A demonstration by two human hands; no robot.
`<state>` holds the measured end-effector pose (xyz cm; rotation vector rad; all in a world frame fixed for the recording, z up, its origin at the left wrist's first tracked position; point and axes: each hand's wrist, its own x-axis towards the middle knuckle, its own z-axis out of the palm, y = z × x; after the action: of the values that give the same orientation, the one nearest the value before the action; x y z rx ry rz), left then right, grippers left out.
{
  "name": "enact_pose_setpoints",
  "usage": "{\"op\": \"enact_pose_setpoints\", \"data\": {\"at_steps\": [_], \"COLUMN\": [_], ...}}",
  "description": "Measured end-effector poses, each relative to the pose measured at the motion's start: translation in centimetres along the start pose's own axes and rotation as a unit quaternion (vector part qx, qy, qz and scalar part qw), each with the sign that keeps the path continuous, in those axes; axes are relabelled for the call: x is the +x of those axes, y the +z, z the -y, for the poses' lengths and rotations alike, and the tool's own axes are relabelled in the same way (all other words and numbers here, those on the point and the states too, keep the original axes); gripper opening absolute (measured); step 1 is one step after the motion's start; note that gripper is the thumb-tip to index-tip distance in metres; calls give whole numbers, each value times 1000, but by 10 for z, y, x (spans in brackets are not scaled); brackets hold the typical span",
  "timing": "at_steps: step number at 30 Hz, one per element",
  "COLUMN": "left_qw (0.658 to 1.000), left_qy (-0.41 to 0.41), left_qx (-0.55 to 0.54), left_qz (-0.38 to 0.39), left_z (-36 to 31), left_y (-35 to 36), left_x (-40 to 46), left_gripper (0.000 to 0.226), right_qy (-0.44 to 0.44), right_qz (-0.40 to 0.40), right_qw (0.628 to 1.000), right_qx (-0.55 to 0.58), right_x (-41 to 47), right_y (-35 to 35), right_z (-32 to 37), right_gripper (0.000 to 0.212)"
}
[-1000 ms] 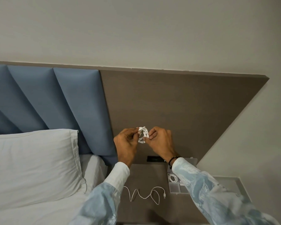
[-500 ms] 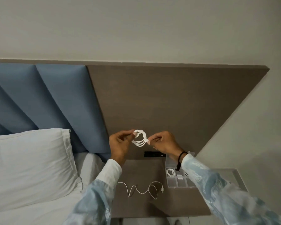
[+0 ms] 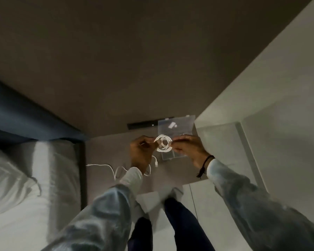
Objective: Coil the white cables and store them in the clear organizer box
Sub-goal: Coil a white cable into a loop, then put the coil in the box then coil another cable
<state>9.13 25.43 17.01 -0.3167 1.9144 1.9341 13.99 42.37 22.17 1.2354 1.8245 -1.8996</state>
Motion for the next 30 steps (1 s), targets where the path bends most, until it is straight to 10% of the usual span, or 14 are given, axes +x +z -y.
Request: {"op": "enact_pose_setpoints", "data": {"at_steps": [12, 26, 30], "left_qw": [929, 715, 810], "left_qy": [69, 184, 111], "left_qx": [364, 671, 570], "left_qz": [-6, 72, 83], "left_z": [254, 258, 256], "left_y": [71, 38, 52], "left_x": [129, 88, 82], "left_gripper": [9, 26, 18], "right_qy": [-198, -294, -263], "right_qz": [-36, 127, 107], "right_qw": [933, 749, 747], "right_qx": [-299, -579, -602], "right_x": [246, 216, 219], "right_y": [-15, 19, 8], "right_z": [-204, -224, -231], "right_gripper": [2, 24, 24]}}
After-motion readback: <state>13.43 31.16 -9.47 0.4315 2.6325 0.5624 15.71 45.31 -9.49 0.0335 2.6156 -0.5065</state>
